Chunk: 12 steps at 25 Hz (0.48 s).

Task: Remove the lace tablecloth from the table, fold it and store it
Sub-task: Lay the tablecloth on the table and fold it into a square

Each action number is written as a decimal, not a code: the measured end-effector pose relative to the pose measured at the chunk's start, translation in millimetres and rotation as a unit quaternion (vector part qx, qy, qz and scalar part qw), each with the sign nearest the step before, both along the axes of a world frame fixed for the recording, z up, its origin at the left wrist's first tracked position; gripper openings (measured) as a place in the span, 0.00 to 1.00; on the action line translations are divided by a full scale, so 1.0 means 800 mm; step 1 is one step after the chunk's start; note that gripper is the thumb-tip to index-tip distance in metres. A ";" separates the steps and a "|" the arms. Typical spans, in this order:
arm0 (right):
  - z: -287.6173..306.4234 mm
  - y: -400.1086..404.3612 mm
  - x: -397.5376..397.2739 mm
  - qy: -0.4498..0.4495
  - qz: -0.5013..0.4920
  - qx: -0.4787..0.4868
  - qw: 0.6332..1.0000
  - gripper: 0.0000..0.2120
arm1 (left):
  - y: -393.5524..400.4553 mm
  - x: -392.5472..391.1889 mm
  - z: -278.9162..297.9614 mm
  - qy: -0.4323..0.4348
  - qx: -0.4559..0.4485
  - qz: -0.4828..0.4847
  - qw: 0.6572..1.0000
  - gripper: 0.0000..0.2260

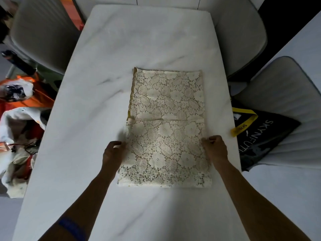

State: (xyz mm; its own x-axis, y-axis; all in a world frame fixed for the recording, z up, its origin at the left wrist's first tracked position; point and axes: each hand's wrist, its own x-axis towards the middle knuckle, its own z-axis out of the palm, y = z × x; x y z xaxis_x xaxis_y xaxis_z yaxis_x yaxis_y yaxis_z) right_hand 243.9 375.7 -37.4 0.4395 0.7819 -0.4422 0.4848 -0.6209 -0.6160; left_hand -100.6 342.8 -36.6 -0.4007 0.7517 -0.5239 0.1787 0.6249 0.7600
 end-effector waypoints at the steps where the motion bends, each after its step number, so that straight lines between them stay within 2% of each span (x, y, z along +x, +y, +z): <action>1: -0.001 -0.013 0.001 -0.019 0.011 -0.018 1.000 0.17 | -0.008 -0.001 0.001 -0.002 -0.014 0.012 1.000 0.10; 4: -0.007 -0.080 -0.008 -0.036 0.052 -0.007 0.998 0.14 | -0.052 -0.005 -0.001 0.027 -0.030 -0.044 0.998 0.16; 7: -0.017 -0.129 -0.012 -0.032 0.023 0.036 0.999 0.13 | -0.086 0.002 -0.002 0.075 -0.001 -0.110 0.991 0.16; 12: -0.025 -0.117 -0.003 -0.059 0.086 0.013 0.994 0.14 | -0.095 0.022 -0.011 0.169 0.003 -0.134 0.976 0.12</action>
State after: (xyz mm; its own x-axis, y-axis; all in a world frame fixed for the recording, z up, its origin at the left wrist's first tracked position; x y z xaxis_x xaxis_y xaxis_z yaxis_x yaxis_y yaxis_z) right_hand 241.3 282.2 -57.3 0.3459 0.8604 -0.3744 0.6525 -0.5073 -0.5630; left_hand -83.4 266.4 -45.5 -0.3382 0.8558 -0.3915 0.5765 0.5172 0.6325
